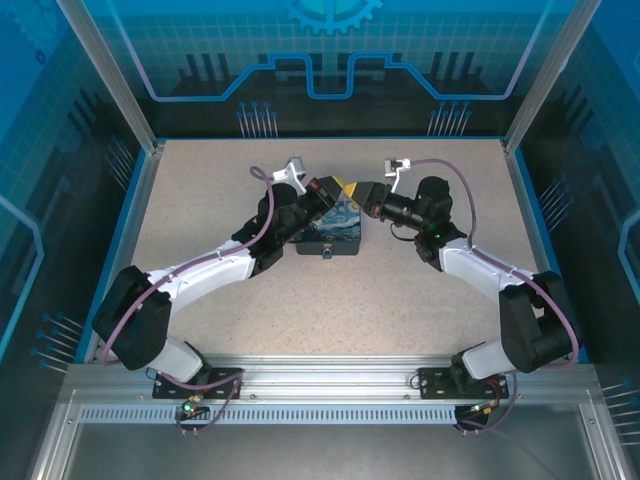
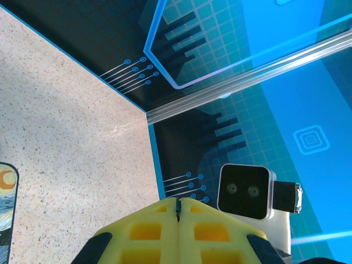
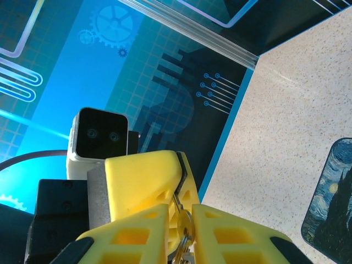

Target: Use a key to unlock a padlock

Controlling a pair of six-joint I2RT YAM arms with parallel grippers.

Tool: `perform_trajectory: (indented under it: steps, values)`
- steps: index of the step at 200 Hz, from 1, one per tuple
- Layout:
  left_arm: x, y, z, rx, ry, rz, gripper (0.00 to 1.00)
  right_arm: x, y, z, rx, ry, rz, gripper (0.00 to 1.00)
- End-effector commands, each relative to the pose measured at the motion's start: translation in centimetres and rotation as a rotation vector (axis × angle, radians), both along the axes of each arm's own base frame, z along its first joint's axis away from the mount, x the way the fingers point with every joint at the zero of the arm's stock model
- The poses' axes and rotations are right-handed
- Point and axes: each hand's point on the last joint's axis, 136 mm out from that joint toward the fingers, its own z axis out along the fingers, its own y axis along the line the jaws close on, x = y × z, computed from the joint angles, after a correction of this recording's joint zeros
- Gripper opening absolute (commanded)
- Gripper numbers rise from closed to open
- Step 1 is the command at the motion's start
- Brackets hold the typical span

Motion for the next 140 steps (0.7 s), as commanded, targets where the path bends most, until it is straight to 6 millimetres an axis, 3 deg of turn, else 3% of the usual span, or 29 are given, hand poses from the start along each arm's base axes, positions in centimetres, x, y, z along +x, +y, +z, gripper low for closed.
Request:
perform_trajectory:
  steps: [1, 30, 140]
  values:
    - [0.3, -0.2, 1.0, -0.010, -0.014, 0.020, 0.00, -0.5, 0.6, 0.4, -0.004, -0.029, 0.033, 0.14]
    - [0.4, -0.1, 1.2, -0.011, -0.019, 0.022, 0.00, -0.5, 0.6, 0.4, -0.005, -0.030, 0.032, 0.00]
    - [-0.2, 0.9, -0.3, -0.011, 0.011, 0.058, 0.00, 0.7, -0.9, 0.7, 0.010, -0.005, -0.057, 0.00]
